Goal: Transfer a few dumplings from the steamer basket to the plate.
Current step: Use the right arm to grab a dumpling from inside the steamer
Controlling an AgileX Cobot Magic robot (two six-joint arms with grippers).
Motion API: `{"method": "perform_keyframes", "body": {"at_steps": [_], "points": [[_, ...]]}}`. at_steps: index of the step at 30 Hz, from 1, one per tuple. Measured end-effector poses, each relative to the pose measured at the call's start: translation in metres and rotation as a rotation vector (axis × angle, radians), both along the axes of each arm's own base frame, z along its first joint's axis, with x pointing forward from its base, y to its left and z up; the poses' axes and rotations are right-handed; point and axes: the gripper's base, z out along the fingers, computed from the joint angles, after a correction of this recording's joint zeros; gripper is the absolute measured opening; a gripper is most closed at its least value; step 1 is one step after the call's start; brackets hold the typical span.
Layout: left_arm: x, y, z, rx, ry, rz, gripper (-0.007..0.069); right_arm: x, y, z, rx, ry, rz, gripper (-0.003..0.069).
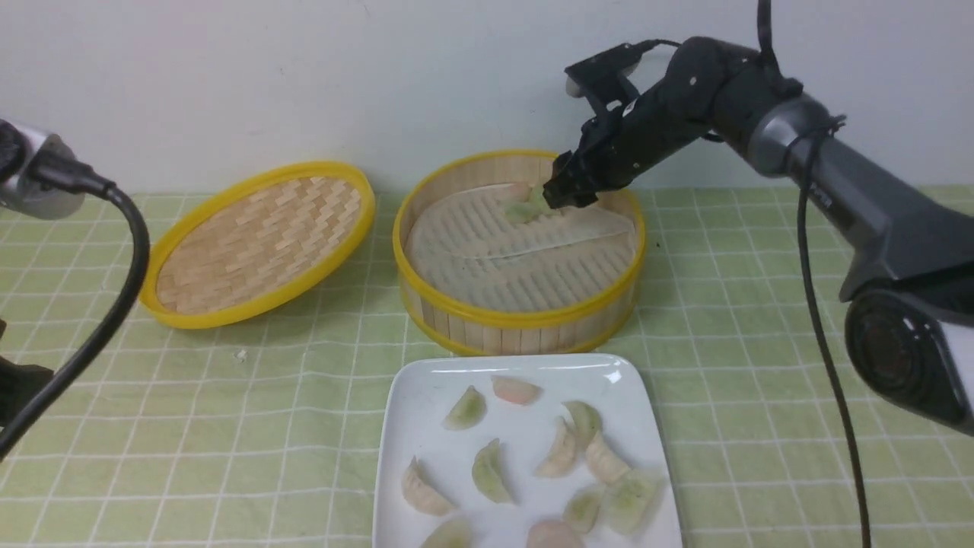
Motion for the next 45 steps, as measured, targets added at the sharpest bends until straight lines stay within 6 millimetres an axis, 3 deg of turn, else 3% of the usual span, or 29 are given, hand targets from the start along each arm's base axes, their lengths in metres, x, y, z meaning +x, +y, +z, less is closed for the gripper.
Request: {"method": "perform_keyframes", "body": {"at_steps": [4,17,20,23,26,30,34,35,38,40,41,45], "points": [[0.000,0.000,0.000,0.000,0.001,0.003,-0.0006,0.001,0.010,-0.009,-0.025,-0.050,0.051,0.0333],[0.000,0.001,0.000,0.002,0.002,0.007,-0.0006,0.010,0.011,-0.042,-0.022,-0.074,0.024,0.0329],[0.000,0.001,0.000,0.002,0.002,0.007,-0.0006,0.011,0.011,-0.042,-0.018,-0.078,0.019,0.0258],[0.000,0.001,0.000,0.002,0.003,0.007,-0.0006,0.011,0.011,-0.039,-0.022,-0.077,0.023,0.0080],[0.000,0.001,0.000,0.002,0.003,0.007,-0.0006,0.009,0.011,-0.031,-0.025,-0.059,0.036,0.0025],[0.000,0.001,0.000,0.002,0.003,0.007,-0.0006,-0.003,0.008,0.011,-0.035,-0.009,0.054,0.0019],[0.000,0.001,0.000,0.003,0.002,0.007,-0.0006,-0.022,0.003,0.083,0.004,-0.025,0.036,0.0019],[0.000,0.001,0.000,0.003,0.002,0.007,-0.0006,-0.023,0.003,0.086,0.008,-0.028,0.032,0.0019],[0.001,0.000,0.001,-0.001,-0.011,0.002,-0.0006,-0.039,-0.003,0.137,0.079,-0.071,-0.032,0.0019],[0.001,0.000,0.001,-0.005,-0.019,0.000,-0.0006,-0.043,-0.004,0.146,0.093,-0.071,-0.047,0.0019],[0.002,-0.001,0.001,-0.009,-0.022,0.001,-0.0006,-0.053,-0.008,0.160,0.106,-0.056,-0.065,0.0019],[0.001,0.000,0.001,-0.008,-0.016,0.005,-0.0006,-0.084,-0.018,0.169,0.077,0.041,-0.070,0.0019]]}}
